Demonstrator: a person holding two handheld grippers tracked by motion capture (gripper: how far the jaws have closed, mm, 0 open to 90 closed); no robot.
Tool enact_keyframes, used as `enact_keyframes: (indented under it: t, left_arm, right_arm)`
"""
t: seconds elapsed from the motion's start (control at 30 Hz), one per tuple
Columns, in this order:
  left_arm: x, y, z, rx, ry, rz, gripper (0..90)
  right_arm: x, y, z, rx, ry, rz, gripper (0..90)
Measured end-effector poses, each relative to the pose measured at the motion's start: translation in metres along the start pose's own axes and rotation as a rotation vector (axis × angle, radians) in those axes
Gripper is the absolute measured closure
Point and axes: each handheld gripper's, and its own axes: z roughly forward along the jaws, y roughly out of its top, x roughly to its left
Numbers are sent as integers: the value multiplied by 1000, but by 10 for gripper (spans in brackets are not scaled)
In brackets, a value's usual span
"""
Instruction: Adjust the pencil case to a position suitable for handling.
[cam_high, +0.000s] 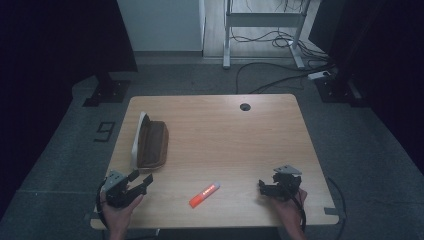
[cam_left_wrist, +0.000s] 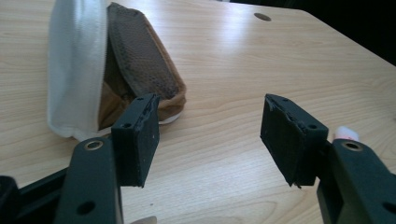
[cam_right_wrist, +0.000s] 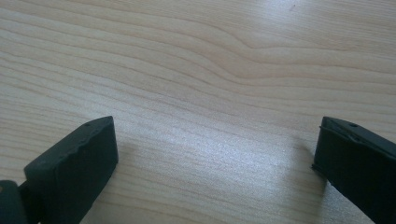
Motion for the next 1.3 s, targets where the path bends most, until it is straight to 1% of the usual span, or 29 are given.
enact_keyframes:
  t: [0.07, 0.1, 0.23, 0.47, 0.6, 0.73, 0.8, 0.83, 0.9, 0.97, 1.17, 1.3]
  left_arm:
    - [2, 0, 0, 3, 14, 7, 369]
    - [3, 0, 1, 3, 31, 9, 366]
    - [9, -2, 4, 5, 54, 0, 338]
    - [13, 0, 7, 6, 67, -2, 310]
    - [17, 4, 10, 15, 73, -2, 289]
    - [21, 8, 13, 14, 82, -4, 279]
    - [23, 9, 15, 14, 94, -4, 278]
    - [25, 11, 18, 18, 105, 3, 277]
    - [27, 11, 19, 22, 110, 5, 276]
    - [31, 13, 24, 29, 125, 8, 276]
    - [38, 17, 29, 37, 134, 11, 291]
    - [40, 19, 32, 43, 142, 17, 297]
  right_arm:
    - [0, 0, 0, 0, 0, 1, 0]
    - [0, 0, 0, 0, 0, 1, 0]
    - [0, 0, 0, 0, 1, 0, 0]
    - [0, 0, 0, -1, 1, 1, 0]
    - [0, 0, 0, -1, 1, 1, 0]
    - [0, 0, 0, -1, 1, 1, 0]
    - [0, 0, 0, 0, 1, 1, 0]
    - [0, 0, 0, -1, 1, 1, 0]
    - [0, 0, 0, -2, 1, 0, 0]
    - [0, 0, 0, -2, 1, 1, 0]
    - [0, 0, 0, -1, 1, 0, 0]
    - [0, 0, 0, -2, 1, 0, 0]
